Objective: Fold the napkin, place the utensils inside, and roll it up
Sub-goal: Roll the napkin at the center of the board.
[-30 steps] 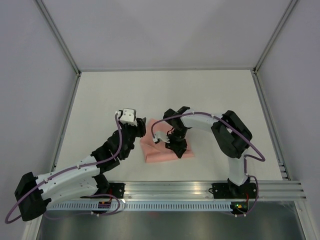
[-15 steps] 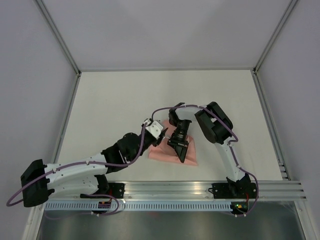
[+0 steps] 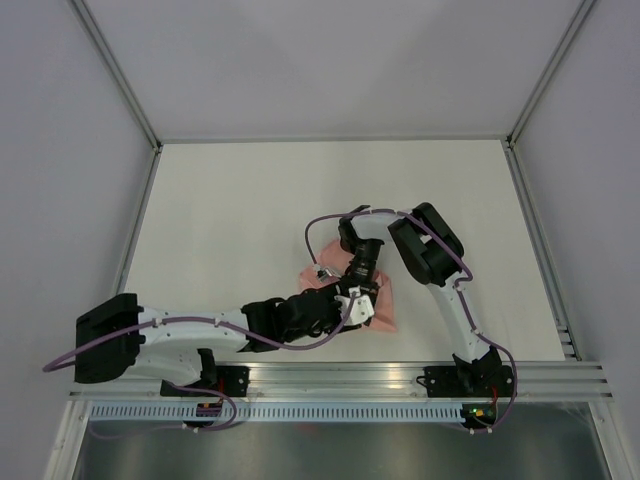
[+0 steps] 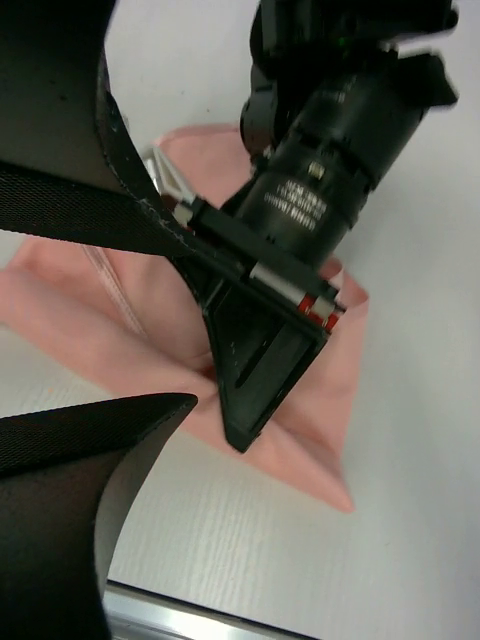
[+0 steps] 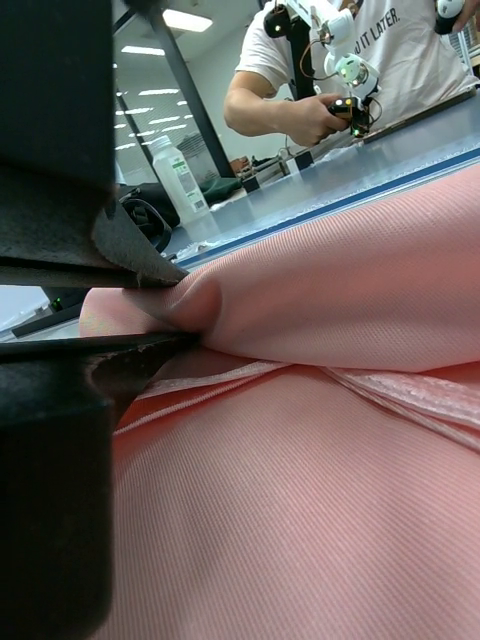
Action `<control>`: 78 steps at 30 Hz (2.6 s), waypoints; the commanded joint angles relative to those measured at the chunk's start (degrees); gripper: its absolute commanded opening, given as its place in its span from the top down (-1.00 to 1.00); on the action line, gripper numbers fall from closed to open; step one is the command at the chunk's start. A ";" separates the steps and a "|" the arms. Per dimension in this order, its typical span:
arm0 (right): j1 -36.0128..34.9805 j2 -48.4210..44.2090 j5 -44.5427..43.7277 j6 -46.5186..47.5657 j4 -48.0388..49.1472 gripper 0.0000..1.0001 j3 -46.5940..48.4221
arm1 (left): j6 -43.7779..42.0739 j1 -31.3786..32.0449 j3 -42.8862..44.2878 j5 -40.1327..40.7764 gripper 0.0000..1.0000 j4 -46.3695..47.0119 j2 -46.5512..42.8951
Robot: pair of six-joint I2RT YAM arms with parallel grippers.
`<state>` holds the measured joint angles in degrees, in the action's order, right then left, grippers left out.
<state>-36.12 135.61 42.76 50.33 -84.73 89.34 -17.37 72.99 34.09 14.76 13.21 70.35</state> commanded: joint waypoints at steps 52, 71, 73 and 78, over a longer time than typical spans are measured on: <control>4.47 -13.35 -4.01 -0.67 18.81 0.12 -3.65 | -2.68 4.44 -3.23 -4.65 0.95 14.21 27.92; 21.70 -46.02 4.44 8.37 31.37 -0.03 -23.21 | 12.26 0.57 -9.74 -7.56 0.95 28.87 29.67; 21.70 -48.85 3.56 11.44 34.01 -0.09 -27.01 | 13.23 0.22 -10.62 -8.08 0.95 29.85 29.94; 21.62 -53.08 3.20 15.59 34.55 -0.16 -32.74 | 14.81 -0.13 -12.11 -8.61 0.95 32.66 30.20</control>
<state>-14.44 84.07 43.48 59.13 -53.36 57.82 -8.73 73.12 24.93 9.82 50.92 97.69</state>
